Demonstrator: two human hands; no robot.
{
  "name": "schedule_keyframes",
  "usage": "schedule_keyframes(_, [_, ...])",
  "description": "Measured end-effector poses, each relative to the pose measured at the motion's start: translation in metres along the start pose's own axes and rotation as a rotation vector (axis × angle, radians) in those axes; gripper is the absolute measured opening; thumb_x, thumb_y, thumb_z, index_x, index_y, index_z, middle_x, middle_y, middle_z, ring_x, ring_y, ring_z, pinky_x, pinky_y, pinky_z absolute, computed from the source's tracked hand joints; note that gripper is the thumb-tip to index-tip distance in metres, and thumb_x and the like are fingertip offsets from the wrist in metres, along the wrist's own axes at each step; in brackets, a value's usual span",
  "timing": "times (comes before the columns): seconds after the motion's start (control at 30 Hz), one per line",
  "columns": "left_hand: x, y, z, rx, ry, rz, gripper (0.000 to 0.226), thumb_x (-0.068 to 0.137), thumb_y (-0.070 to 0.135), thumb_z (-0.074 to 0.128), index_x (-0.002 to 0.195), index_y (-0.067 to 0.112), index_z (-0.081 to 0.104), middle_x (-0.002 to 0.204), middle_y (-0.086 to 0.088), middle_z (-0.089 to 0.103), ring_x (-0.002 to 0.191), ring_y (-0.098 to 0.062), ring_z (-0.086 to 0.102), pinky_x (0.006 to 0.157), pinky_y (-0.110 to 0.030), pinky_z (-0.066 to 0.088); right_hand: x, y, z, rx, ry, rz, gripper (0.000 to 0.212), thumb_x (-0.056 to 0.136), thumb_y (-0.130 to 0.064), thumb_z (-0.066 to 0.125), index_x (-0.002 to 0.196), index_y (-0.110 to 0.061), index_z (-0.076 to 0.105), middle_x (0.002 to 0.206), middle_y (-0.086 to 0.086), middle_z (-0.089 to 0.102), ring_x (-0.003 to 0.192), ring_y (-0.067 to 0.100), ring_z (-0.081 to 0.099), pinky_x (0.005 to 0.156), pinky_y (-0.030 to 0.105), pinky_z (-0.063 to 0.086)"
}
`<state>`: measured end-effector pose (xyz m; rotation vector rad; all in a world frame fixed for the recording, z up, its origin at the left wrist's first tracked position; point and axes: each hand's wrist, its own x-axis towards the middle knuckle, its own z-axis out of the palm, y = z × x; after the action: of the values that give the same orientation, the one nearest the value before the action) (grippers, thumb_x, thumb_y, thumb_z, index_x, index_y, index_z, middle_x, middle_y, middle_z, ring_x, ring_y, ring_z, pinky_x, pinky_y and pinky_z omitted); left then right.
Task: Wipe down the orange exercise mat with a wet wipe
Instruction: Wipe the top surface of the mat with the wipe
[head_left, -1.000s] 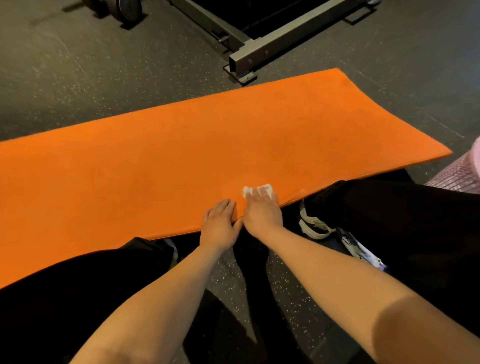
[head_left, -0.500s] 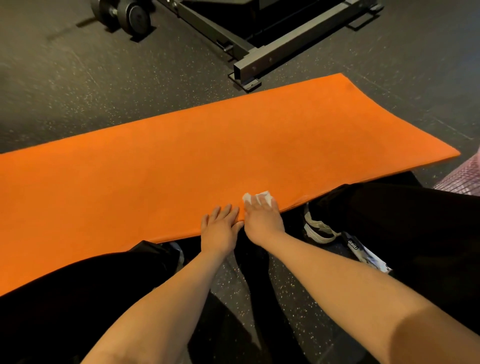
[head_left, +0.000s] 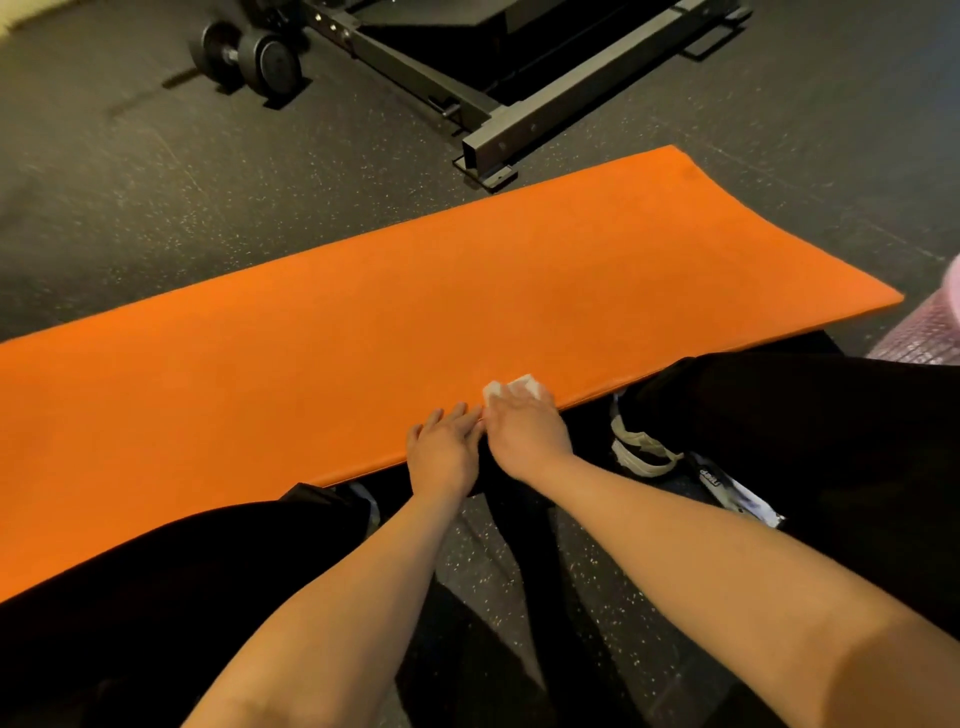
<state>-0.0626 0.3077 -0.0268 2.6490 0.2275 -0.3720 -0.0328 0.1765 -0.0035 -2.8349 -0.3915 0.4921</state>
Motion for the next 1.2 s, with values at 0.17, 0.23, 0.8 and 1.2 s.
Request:
schedule_keyframes(0.17, [-0.001, 0.003, -0.001, -0.056, 0.067, -0.008, 0.039, 0.106, 0.045, 0.041, 0.141, 0.037, 0.055, 0.152, 0.008, 0.047, 0.149, -0.021, 0.03, 0.119, -0.043, 0.018, -0.005, 0.02, -0.011, 0.028, -0.058, -0.089, 0.051, 0.111, -0.035, 0.018, 0.157, -0.019, 0.032, 0.166, 0.0, 0.026, 0.155, 0.016, 0.015, 0.125, 0.049, 0.0])
schedule_keyframes(0.23, [0.0, 0.009, -0.003, -0.07, 0.075, -0.019, 0.038, 0.105, 0.046, 0.042, 0.139, 0.037, 0.058, 0.151, 0.009, 0.049, 0.148, -0.019, 0.031, 0.117, -0.042, 0.02, -0.001, 0.037, -0.014, 0.026, -0.017, 0.077, 0.052, 0.11, -0.035, 0.016, 0.157, -0.019, 0.032, 0.166, -0.001, 0.025, 0.155, 0.016, 0.011, 0.125, 0.05, -0.001])
schedule_keyframes(0.8, [0.011, -0.009, -0.002, -0.019, -0.018, -0.035, 0.052, 0.103, 0.053, 0.036, 0.151, 0.034, 0.042, 0.16, 0.008, 0.036, 0.148, -0.024, 0.025, 0.121, -0.046, 0.016, 0.037, 0.028, -0.007, -0.085, -0.133, 0.207, 0.061, 0.103, -0.022, 0.033, 0.162, -0.02, 0.015, 0.17, 0.003, 0.005, 0.156, 0.024, 0.0, 0.126, 0.046, 0.001])
schedule_keyframes(1.2, [0.011, -0.021, 0.015, -0.058, 0.09, -0.089, 0.047, 0.107, 0.038, 0.033, 0.151, 0.026, 0.043, 0.162, 0.003, 0.032, 0.152, -0.019, 0.019, 0.122, -0.043, 0.008, 0.085, 0.048, -0.002, -0.156, -0.259, 0.167, 0.062, 0.106, -0.029, 0.027, 0.162, -0.019, 0.002, 0.17, 0.003, -0.002, 0.156, 0.024, -0.006, 0.125, 0.048, -0.001])
